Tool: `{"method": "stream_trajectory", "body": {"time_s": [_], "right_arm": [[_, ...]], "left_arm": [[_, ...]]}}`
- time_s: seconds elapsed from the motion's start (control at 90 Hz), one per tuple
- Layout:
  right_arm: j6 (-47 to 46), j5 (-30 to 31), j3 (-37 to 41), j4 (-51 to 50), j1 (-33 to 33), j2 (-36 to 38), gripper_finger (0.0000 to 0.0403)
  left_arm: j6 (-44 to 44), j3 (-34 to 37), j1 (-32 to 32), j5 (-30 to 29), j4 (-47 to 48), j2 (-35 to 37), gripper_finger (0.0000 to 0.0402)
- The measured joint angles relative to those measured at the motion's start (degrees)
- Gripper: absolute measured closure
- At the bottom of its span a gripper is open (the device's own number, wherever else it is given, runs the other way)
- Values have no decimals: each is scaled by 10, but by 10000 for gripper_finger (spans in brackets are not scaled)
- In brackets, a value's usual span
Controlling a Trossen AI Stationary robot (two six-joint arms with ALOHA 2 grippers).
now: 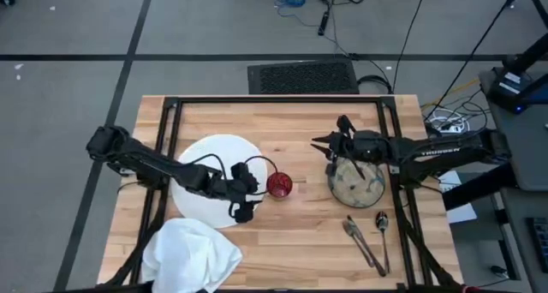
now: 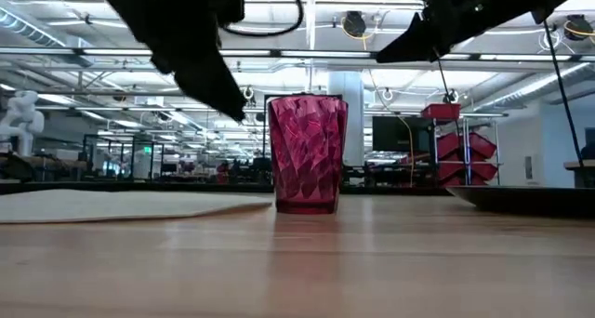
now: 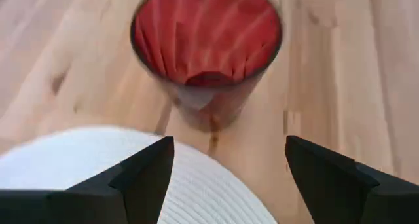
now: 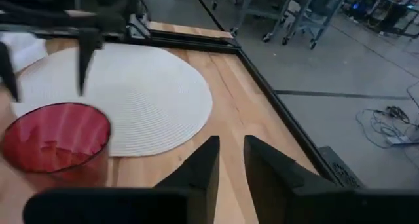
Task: Set table place
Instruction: Move the red glass to the top right of the table
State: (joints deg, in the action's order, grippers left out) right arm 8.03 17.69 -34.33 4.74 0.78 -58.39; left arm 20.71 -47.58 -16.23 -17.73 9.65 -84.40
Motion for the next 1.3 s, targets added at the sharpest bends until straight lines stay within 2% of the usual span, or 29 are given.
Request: {"method": "stream_trajectory", "body": {"time_s": [0.222, 0.533, 0.744, 0.911, 1.044, 1.3], "right_arm": [[-13, 0, 0, -36, -46, 0, 344], [-70, 2, 0, -90, -73, 0, 344], [-128, 2, 0, -157, -77, 0, 344], [-163, 2, 0, -191, -77, 0, 344], [-164, 2, 0, -200, -77, 0, 344], [-163, 3, 0, -199, -76, 0, 344]], "left_arm": [[20, 48, 2, -21, -101, -17, 123], [26, 54, 5, -35, -266, -148, 123], [30, 53, 22, -63, -376, -197, 123], [15, 53, 32, -60, -467, -240, 123], [12, 53, 36, -53, -495, -271, 123], [28, 53, 47, -44, -497, -277, 122]]}}
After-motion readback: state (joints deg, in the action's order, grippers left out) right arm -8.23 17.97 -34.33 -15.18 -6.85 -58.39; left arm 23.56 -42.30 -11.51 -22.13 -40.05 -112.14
